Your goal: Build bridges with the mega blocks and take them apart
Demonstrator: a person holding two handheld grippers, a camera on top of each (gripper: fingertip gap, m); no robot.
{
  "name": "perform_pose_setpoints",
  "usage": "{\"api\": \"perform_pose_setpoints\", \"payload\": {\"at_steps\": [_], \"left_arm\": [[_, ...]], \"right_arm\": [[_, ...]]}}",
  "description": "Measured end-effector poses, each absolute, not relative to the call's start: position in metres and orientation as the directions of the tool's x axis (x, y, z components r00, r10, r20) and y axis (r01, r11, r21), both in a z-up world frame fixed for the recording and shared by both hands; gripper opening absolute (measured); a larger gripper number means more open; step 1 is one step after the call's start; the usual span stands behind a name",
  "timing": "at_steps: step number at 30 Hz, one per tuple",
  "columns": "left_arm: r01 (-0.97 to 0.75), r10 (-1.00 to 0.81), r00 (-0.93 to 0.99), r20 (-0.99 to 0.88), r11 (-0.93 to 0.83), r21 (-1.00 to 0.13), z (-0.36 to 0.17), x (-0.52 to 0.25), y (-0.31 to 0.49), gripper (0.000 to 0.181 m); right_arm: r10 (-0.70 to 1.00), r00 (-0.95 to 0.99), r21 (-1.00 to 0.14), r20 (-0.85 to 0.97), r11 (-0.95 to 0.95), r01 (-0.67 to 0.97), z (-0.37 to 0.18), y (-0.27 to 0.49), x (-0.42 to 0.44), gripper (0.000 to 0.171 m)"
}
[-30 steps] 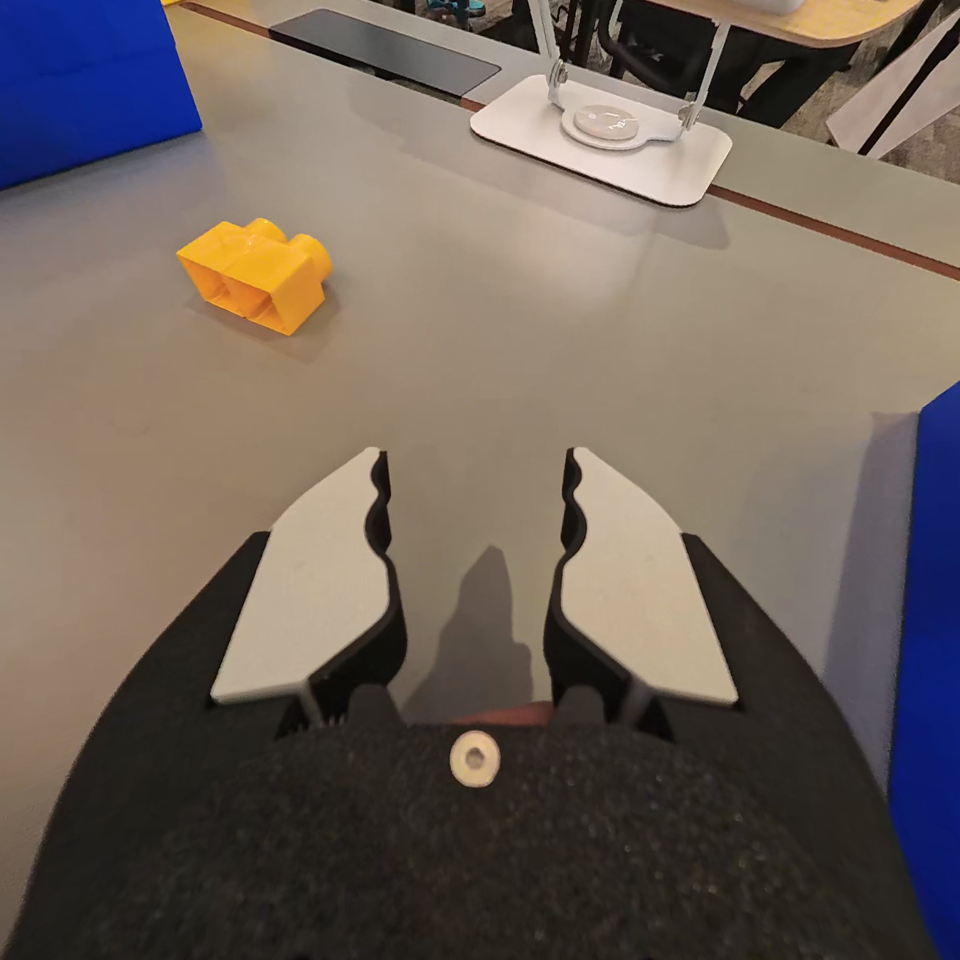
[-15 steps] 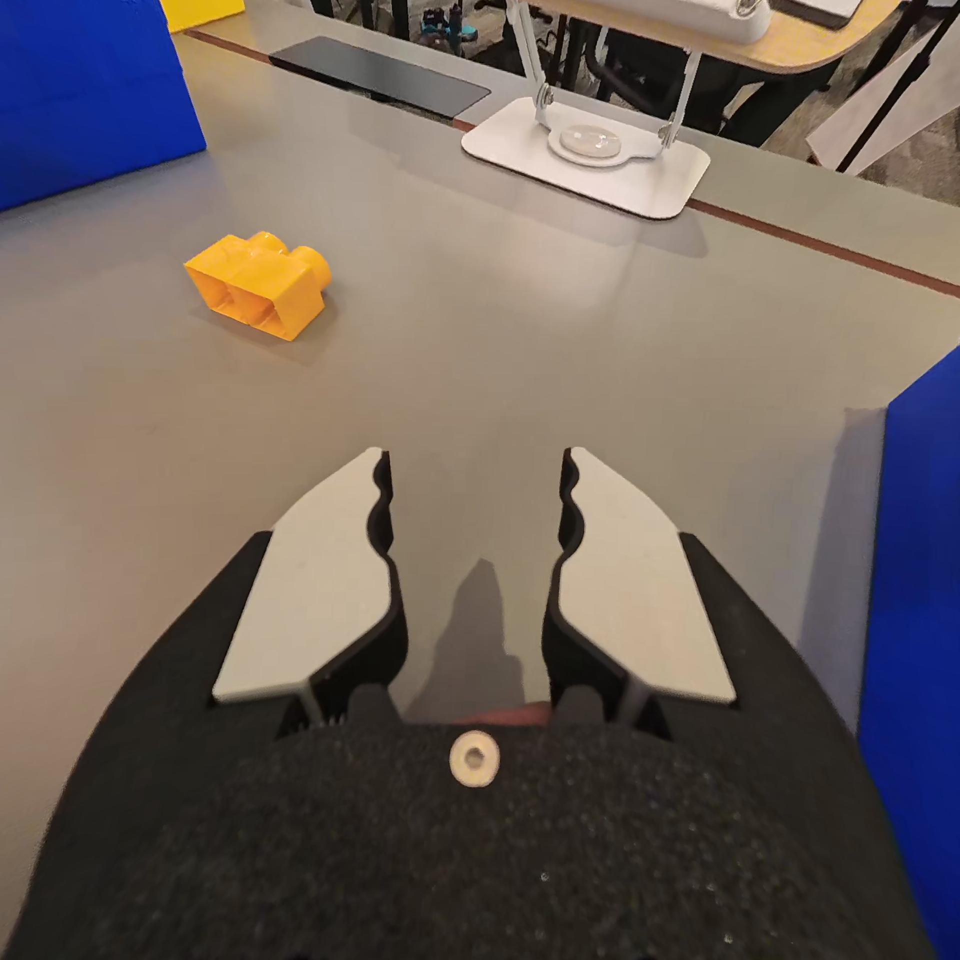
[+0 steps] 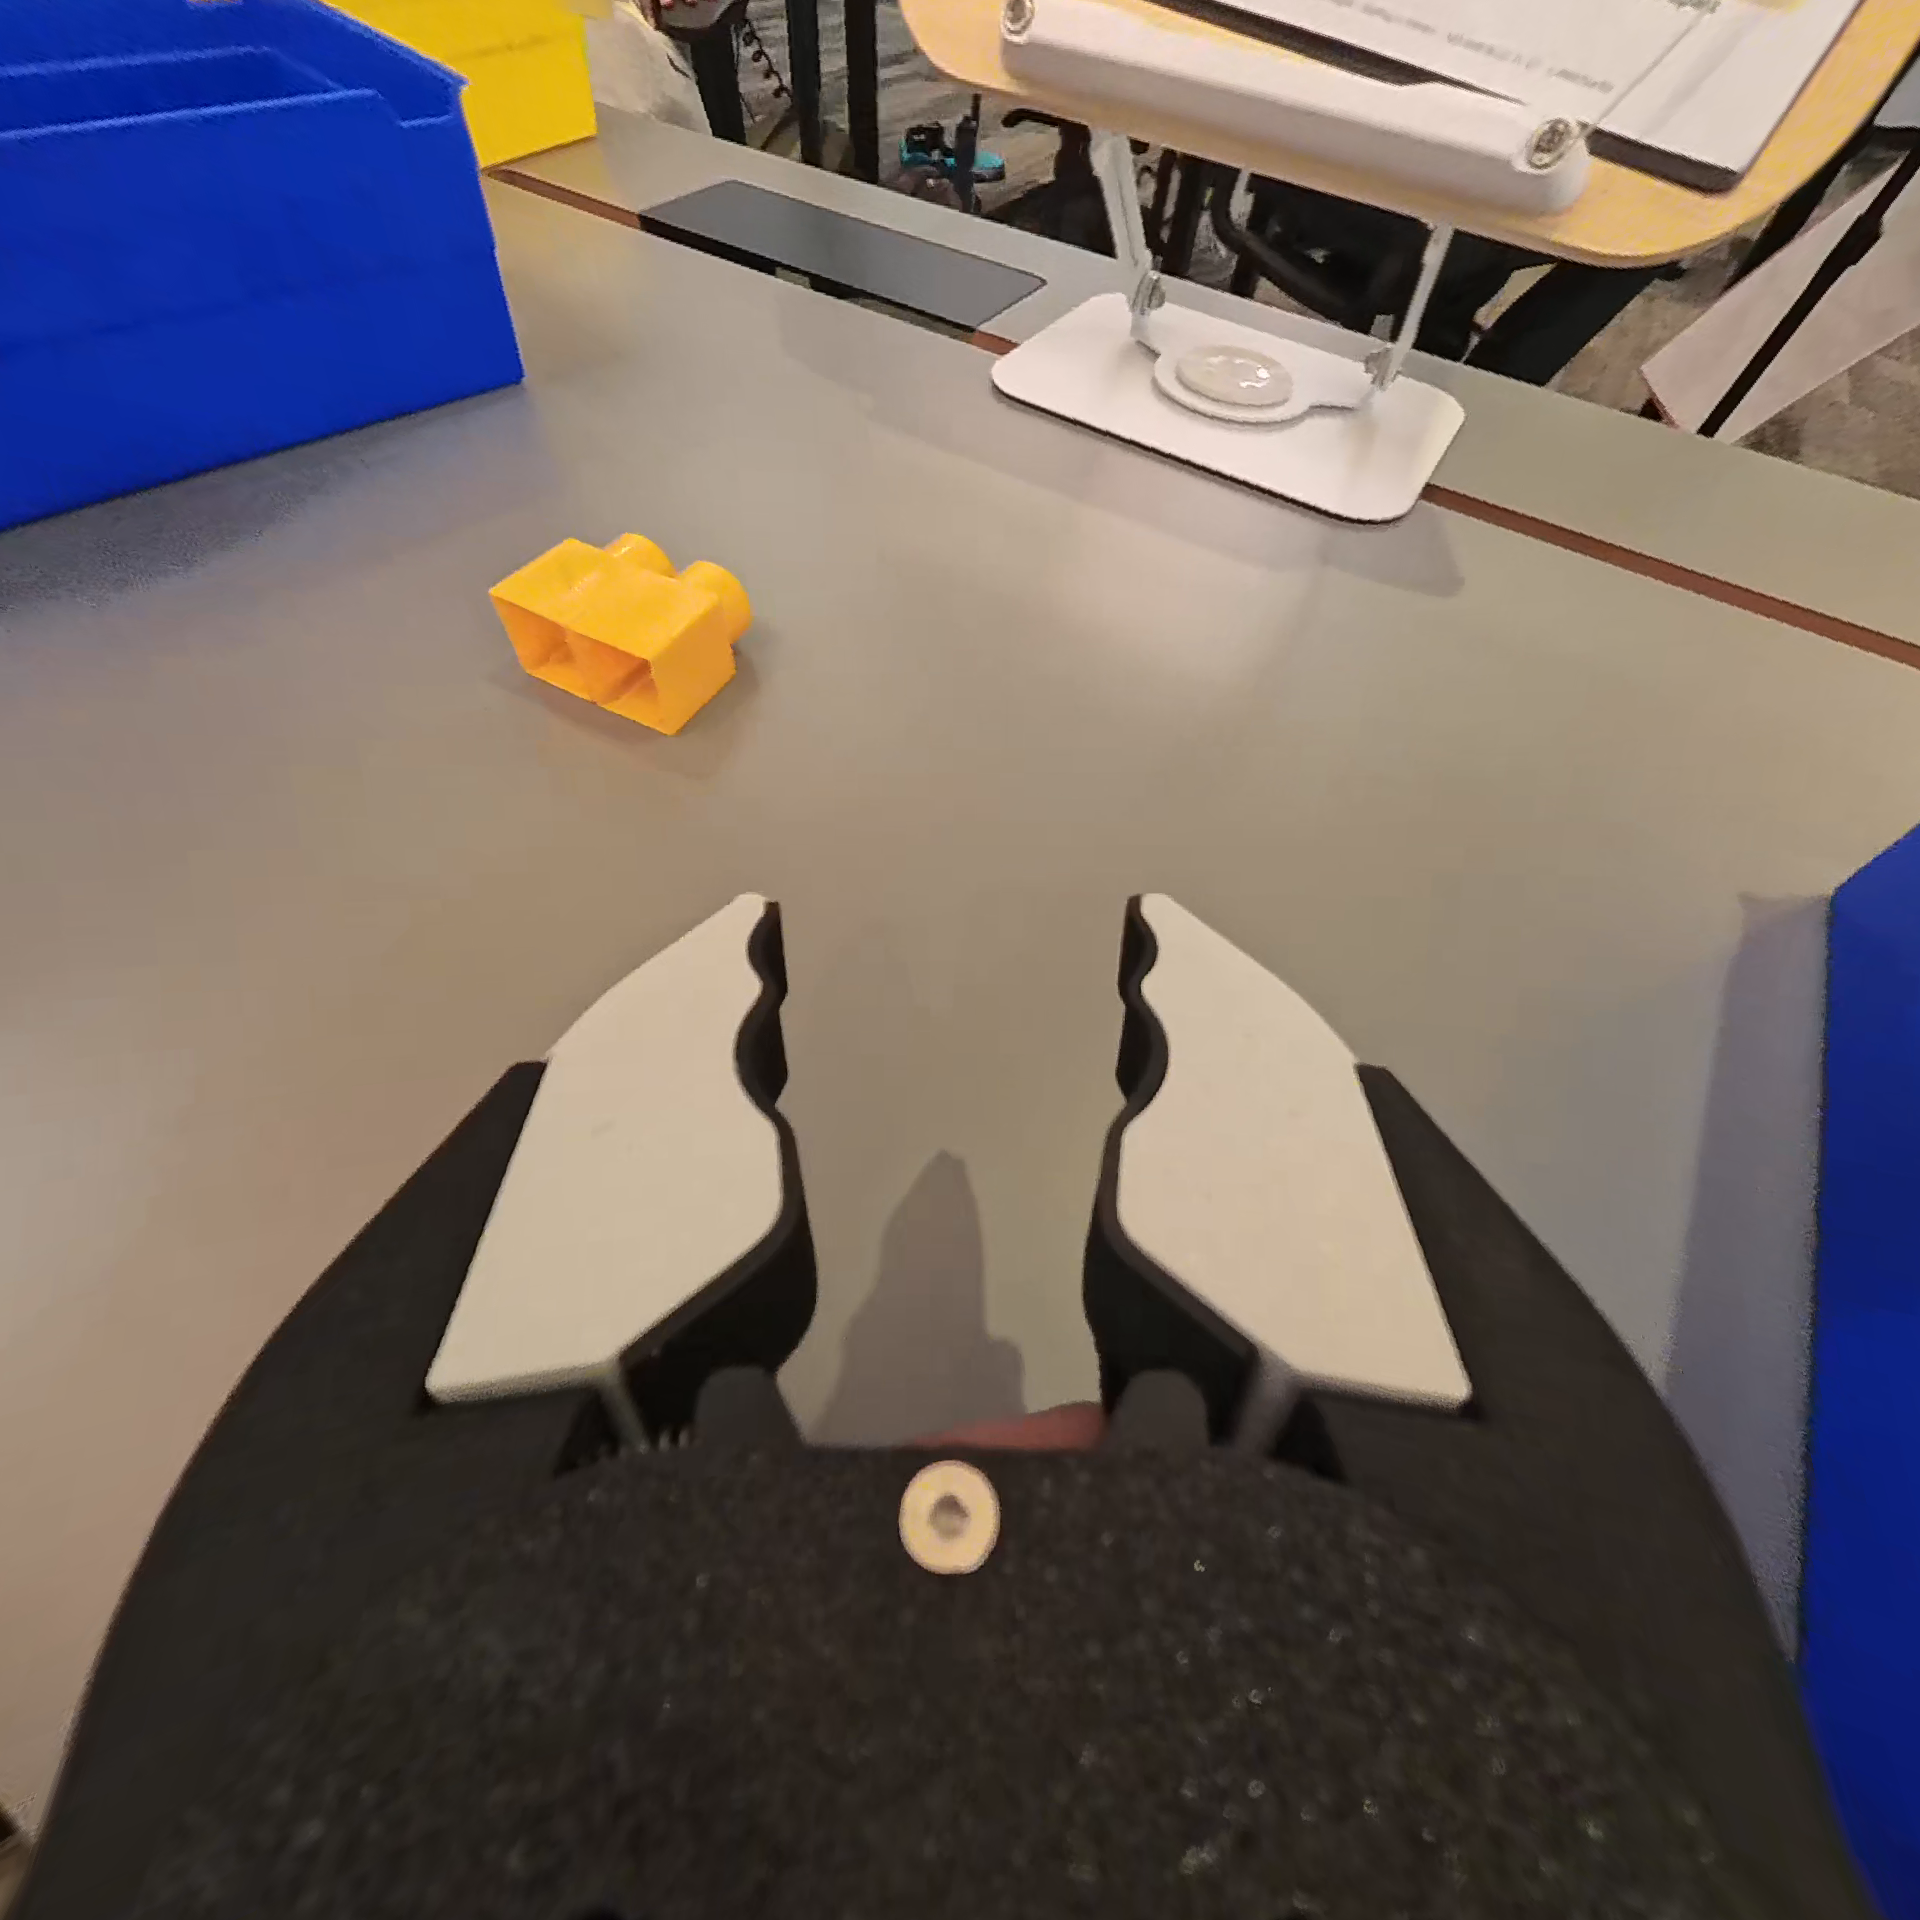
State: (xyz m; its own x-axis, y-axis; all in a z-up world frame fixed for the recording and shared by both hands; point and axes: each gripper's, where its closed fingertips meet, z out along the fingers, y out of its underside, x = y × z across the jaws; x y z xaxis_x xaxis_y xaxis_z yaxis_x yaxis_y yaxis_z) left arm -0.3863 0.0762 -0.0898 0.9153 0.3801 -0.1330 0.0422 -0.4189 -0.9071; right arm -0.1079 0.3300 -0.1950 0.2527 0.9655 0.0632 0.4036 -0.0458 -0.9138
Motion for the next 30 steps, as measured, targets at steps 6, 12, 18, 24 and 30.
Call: {"api": "perform_pose_setpoints", "payload": {"at_steps": [6, 12, 18, 24, 30], "left_arm": [[-0.028, 0.463, 0.866, -0.187, -0.328, -0.944, -0.121, -0.299, 0.061, 0.030], [0.026, 0.526, 0.844, -0.104, -0.232, -0.972, -0.150, -0.240, 0.046, 0.030], [0.077, 0.517, 0.853, -0.071, -0.259, -0.963, -0.167, -0.223, 0.043, 0.030], [0.081, 0.484, 0.872, -0.070, -0.284, -0.956, -0.168, -0.225, 0.045, 0.030], [0.096, 0.375, 0.925, -0.060, -0.384, -0.918, -0.174, -0.221, 0.074, 0.030]], "right_arm": [[0.971, 0.231, -0.924, 0.067, -0.027, 0.382, -0.191, 0.316, -0.102, 0.061], [0.972, 0.226, -0.930, 0.063, -0.025, 0.368, -0.193, 0.304, -0.093, 0.061], [0.974, 0.217, -0.931, 0.058, -0.025, 0.364, -0.194, 0.295, -0.088, 0.061], [0.972, 0.228, -0.936, 0.056, -0.029, 0.351, -0.191, 0.295, -0.085, 0.061], [0.971, 0.237, -0.937, 0.044, -0.042, 0.347, -0.191, 0.299, -0.083, 0.061]]}}
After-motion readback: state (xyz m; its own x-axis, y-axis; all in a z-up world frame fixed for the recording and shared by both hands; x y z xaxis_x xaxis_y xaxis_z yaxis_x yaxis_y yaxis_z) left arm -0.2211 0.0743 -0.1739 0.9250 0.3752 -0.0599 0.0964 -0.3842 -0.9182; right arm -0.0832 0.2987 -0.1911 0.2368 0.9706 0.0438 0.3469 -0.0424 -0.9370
